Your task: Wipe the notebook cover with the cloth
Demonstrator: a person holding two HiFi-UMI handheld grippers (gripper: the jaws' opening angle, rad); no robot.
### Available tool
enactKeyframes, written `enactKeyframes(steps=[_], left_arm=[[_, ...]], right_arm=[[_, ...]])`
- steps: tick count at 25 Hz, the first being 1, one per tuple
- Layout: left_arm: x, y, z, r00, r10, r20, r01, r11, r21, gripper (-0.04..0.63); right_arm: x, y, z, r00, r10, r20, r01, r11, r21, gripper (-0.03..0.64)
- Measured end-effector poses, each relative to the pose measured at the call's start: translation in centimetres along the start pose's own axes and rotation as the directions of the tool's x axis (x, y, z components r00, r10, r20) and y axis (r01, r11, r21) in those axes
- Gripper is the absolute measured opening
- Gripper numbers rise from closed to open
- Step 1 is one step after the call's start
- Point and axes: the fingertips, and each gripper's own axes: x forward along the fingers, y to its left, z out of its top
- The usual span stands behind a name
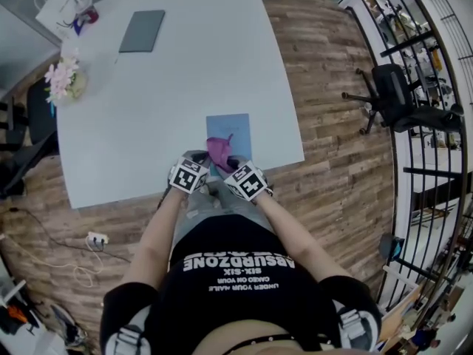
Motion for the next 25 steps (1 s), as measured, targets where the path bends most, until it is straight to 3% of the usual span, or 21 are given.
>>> enactKeyframes(steps=[11,19,25], left_arm=[[0.0,-0.1,-0.1,0.999,0.048,0.022,-0.048,0.999,0.005,0.017],[0.1,-0.3,0.1,0.997,0.081,0.008,-0.081,0.997,0.005,0.017],[0.1,-0.1,-0.1,0.996,0.087,-0.007,-0.087,0.996,-0.013,0.017]], right_arm=[[-0.3,1.9,-1.4,0.999,0.049,-0.013,-0.049,0.999,0.014,0.083],[-1.4,0.0,-1.6,0.999,-0.022,-0.032,0.021,0.999,-0.034,0.083],[-2.5,-2.2,-2.5,0.998,-0.058,-0.015,0.058,0.998,0.024,0.083]])
